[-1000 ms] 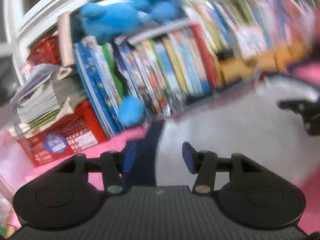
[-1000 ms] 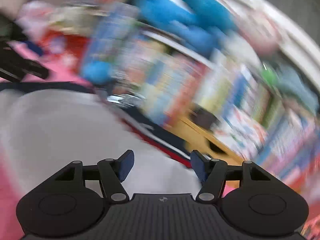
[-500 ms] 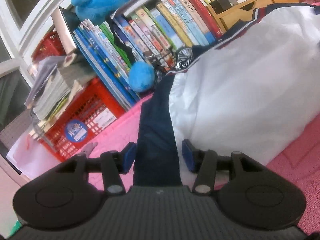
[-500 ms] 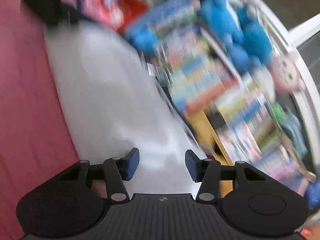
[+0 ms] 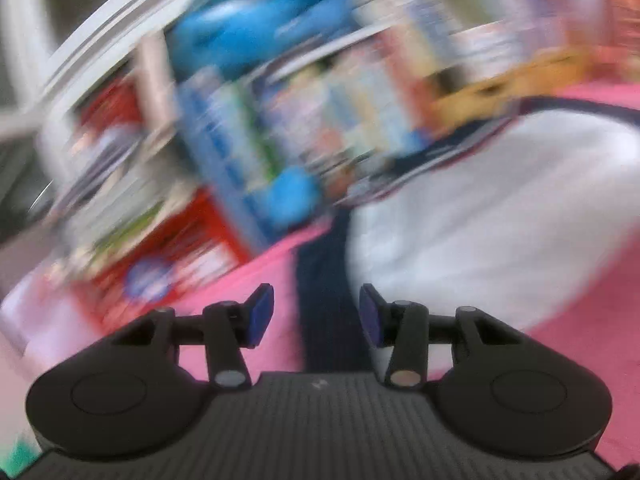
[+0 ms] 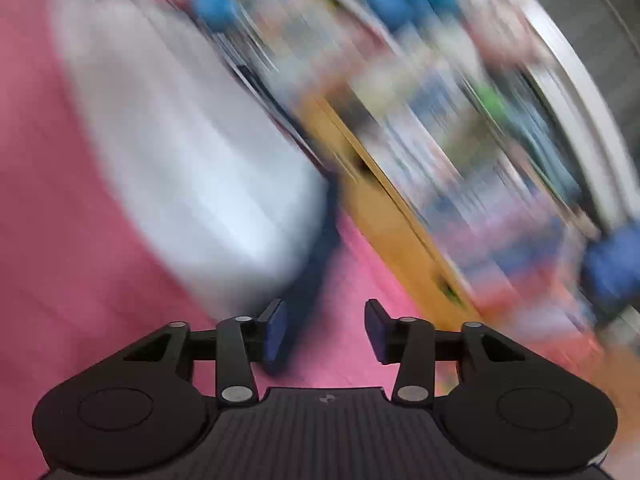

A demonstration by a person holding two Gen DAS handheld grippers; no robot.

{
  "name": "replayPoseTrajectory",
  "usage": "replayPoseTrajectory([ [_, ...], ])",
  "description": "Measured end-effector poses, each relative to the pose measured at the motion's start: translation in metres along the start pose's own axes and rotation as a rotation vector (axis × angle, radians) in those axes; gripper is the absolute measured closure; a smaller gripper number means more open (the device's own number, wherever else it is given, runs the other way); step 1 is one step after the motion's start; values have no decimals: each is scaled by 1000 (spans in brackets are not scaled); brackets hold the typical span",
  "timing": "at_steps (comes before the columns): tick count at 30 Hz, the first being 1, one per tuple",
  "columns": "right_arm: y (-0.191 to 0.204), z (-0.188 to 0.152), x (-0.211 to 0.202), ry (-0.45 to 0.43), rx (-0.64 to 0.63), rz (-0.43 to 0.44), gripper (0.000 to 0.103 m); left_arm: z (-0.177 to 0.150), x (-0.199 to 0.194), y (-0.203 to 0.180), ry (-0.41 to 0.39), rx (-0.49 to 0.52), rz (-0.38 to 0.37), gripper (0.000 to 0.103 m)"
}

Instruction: Fold clothes

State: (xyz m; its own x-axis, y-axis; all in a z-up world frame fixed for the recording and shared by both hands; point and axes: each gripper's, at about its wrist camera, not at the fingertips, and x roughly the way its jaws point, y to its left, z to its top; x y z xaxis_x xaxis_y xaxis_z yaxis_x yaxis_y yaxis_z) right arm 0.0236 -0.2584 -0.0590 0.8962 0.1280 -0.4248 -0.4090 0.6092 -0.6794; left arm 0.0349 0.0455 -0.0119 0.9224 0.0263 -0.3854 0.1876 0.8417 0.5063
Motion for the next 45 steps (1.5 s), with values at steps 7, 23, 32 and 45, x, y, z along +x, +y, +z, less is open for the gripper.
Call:
replayPoseTrajectory([
  [7, 67, 65, 8, -191, -126, 294, 57, 12, -16, -70, -53, 214, -263, 57],
  [23, 60, 69, 29, -188, -128, 214, 58, 29, 25, -81, -93, 265, -293, 67],
  [32, 72, 79, 61, -189, -237, 130, 82, 28, 47, -105, -113, 458, -230, 68],
  [45, 51, 18, 76, -82, -483, -8, 92, -23, 59, -64, 4, 680, -85, 93],
])
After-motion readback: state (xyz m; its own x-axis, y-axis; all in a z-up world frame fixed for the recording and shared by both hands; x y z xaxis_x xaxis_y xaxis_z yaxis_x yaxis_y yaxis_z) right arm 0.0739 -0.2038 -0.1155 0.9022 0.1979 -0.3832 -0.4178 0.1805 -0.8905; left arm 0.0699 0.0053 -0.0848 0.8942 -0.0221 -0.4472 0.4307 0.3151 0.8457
